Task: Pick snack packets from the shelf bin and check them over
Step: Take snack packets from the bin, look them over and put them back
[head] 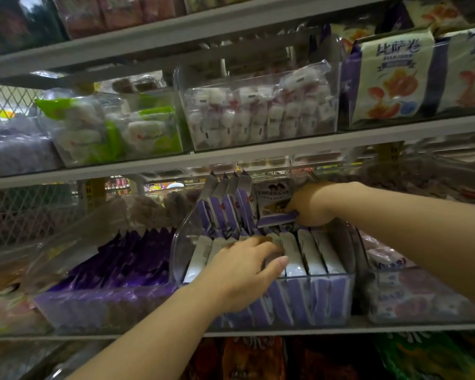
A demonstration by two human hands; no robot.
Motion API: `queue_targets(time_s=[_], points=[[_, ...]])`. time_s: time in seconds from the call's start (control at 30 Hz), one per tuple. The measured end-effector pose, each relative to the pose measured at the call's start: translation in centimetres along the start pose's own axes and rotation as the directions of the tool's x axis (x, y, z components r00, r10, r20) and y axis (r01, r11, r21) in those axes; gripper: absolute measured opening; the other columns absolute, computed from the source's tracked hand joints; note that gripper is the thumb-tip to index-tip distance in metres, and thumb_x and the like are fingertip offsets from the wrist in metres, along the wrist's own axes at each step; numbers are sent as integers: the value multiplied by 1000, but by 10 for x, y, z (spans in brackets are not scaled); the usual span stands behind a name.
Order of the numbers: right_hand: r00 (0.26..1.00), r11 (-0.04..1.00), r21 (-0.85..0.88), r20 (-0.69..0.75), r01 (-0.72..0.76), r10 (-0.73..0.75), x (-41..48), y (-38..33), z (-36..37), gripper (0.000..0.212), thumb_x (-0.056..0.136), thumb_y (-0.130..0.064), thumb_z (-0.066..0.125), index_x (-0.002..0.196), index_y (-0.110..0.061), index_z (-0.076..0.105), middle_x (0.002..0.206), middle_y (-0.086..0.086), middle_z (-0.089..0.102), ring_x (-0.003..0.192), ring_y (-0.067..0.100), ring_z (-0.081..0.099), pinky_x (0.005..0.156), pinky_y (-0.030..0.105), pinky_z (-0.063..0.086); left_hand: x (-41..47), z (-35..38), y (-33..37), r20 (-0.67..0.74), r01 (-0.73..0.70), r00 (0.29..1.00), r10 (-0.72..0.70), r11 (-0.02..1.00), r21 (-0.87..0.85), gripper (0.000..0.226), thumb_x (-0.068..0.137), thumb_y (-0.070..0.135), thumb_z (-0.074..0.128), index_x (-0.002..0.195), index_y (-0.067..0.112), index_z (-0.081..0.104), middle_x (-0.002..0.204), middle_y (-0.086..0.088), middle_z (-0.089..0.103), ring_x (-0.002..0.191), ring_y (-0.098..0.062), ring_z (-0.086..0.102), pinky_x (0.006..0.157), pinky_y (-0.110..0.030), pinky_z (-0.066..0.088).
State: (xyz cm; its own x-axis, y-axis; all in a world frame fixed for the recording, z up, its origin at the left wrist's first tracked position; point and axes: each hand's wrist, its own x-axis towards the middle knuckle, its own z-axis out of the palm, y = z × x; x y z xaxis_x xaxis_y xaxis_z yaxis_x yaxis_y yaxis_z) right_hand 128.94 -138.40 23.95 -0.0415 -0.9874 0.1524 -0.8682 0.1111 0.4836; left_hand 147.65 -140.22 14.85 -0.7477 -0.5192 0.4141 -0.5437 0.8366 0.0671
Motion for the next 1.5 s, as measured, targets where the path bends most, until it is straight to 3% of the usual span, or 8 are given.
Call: queue_targets(time_s=[0.13,0.3,0.5,0.73,1.03,1.17,1.4,1.5], points=[[992,990,109,-90,94,-84,-14,6,0,41,92,-40,53,131,-27,55,125,3,60,105,25,57,90,34,48,0,1,0,-19,-23,1000,23,1000,-2,42,100,54,31,133,36,50,141,12,45,126,-12,41,104,-36,36],[947,944,176,-214,280,-240,-44,5,8,33,88,-26,60,120,-35,65,112,-10,66,90,7,56,82,22,46,0,4,2,-24,-42,999,42,999,1,42,101,53,28,133,38,50,141,13,45,127,-11,40,101,-35,34],[910,876,260,-29,407,-414,-69,-1,8,26,84,-29,70,107,-41,70,102,-20,62,84,0,57,66,10,41,0,4,8,-54,-114,992,112,992,-47,38,104,42,32,124,30,62,127,11,57,118,-10,48,98,-41,42],[861,848,147,-58,508,-506,-64,-15,8,14,85,-31,67,96,-36,72,95,-16,56,77,3,55,70,21,48,-1,5,10,-34,-80,996,78,995,-64,41,102,46,30,121,33,64,117,16,57,110,-6,51,91,-36,44],[918,847,390,-309,362,-250,-80,3,0,15,92,-22,60,87,-36,62,81,-21,58,73,-14,54,66,5,40,-2,7,8,-37,-72,997,70,996,-52,43,102,50,27,119,39,64,134,17,55,124,-6,47,100,-42,43],[934,620,723,-354,306,-48,-77,13,-10,12,97,-15,52,93,-24,60,93,-2,66,85,10,62,79,25,50,-2,7,7,-35,-73,997,72,997,-38,43,101,51,25,121,42,61,137,18,53,126,-3,43,102,-41,41],[846,473,843,-432,256,312,-75,6,-15,15,101,-14,43,103,-7,56,78,7,60,61,16,54,48,21,46,-3,7,9,-93,-88,992,86,996,-25,41,101,49,30,121,37,64,132,16,58,124,-5,46,102,-38,41],[780,420,854,-479,308,402,-83,0,-18,14,101,-13,42,100,-8,54,74,7,59,56,22,59,48,33,52,-8,4,14,-163,-91,984,71,988,-122,35,101,44,37,115,31,67,118,15,62,110,-4,53,96,-39,47]])
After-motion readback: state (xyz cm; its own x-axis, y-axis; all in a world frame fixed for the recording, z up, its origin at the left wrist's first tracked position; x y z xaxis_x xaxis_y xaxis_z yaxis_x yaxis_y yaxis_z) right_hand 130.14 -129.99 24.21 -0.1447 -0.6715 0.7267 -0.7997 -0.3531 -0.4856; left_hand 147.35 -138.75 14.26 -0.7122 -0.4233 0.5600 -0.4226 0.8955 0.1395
